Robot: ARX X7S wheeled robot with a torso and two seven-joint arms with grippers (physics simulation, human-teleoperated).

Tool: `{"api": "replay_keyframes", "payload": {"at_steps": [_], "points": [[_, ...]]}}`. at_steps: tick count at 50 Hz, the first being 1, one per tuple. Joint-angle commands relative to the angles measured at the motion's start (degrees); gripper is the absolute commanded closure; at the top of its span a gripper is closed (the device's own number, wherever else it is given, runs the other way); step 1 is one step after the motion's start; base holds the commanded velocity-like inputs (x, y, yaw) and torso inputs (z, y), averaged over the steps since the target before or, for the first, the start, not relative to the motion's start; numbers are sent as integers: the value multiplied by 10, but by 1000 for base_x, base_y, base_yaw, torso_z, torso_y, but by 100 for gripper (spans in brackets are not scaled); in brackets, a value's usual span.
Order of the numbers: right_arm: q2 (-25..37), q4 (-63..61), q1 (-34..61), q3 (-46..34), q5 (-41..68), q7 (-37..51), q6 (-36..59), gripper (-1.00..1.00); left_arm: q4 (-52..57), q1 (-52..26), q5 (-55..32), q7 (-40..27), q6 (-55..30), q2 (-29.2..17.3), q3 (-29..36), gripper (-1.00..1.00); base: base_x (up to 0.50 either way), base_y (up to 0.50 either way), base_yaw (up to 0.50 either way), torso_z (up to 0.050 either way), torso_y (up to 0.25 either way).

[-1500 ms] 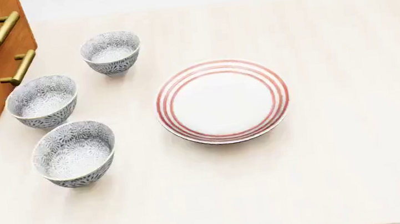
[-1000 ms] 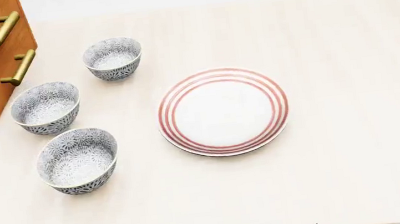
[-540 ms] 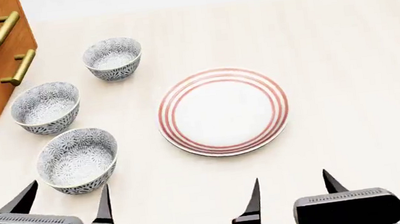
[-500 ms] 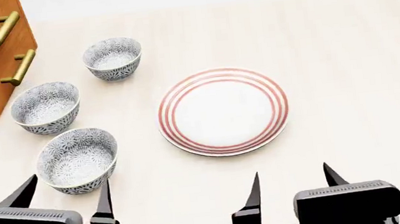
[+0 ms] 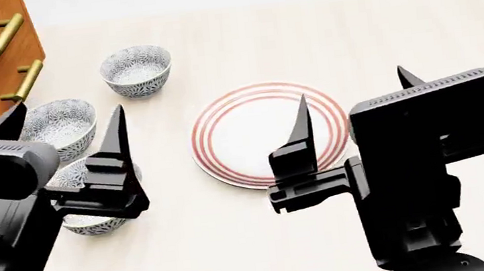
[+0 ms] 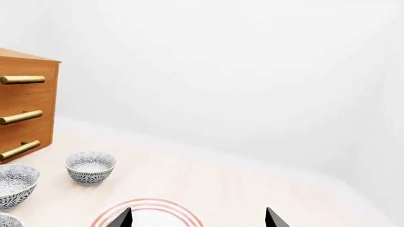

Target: Put the bowl at the front on the plate.

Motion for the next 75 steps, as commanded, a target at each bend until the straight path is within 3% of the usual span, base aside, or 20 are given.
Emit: {"api": "replay_keyframes", "payload": {"at_steps": [1, 8, 27, 75], "points": [[19, -24, 98, -5, 13, -13, 86, -100, 32, -108, -56, -27, -99, 9, -13, -100, 0, 0, 0, 0, 0], [26, -18, 140, -9, 21, -22, 113, -100, 17, -180, -91, -46, -142, 12, -18, -100, 0, 0, 0, 0, 0], [40, -2, 224, -33, 30, -35, 150, -100, 0, -272, -190, -108, -186, 11, -48, -100, 0, 0, 0, 0, 0], [41, -4, 234, -29, 48, -33, 169, -100, -35, -267, -277, -166, -153, -18, -53, -100, 74, 0, 0, 0, 0]]}}
